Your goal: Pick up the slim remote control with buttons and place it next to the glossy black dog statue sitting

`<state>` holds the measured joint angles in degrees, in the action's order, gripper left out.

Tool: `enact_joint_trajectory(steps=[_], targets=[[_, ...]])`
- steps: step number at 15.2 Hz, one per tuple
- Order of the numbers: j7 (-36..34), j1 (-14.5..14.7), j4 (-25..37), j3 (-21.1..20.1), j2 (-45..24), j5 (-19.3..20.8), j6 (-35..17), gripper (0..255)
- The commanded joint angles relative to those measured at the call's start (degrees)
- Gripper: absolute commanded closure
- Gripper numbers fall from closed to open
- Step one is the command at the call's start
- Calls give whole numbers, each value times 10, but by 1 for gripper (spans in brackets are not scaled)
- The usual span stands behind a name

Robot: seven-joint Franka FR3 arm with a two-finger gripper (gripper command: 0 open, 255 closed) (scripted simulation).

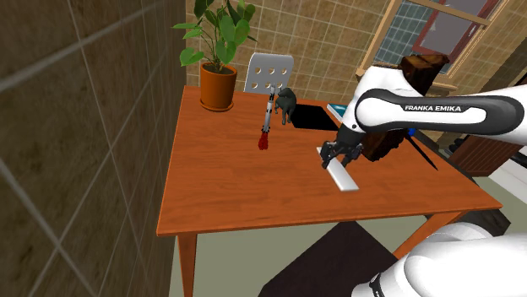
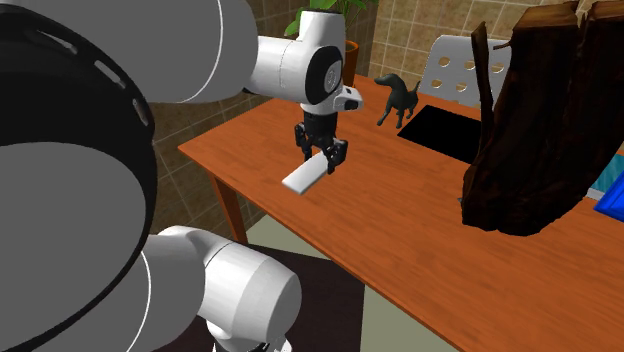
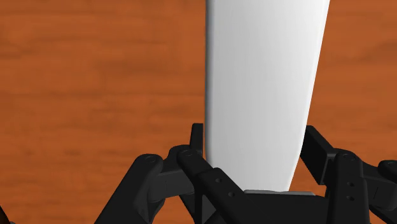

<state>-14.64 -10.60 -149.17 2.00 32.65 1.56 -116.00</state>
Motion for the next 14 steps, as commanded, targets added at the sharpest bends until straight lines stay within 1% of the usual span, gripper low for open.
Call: enact_joint_trajectory(steps=[1,14], targets=[[-1,1,12,-1,6,-1,18,255],[0,1,100,-3,24,-2,124,255]])
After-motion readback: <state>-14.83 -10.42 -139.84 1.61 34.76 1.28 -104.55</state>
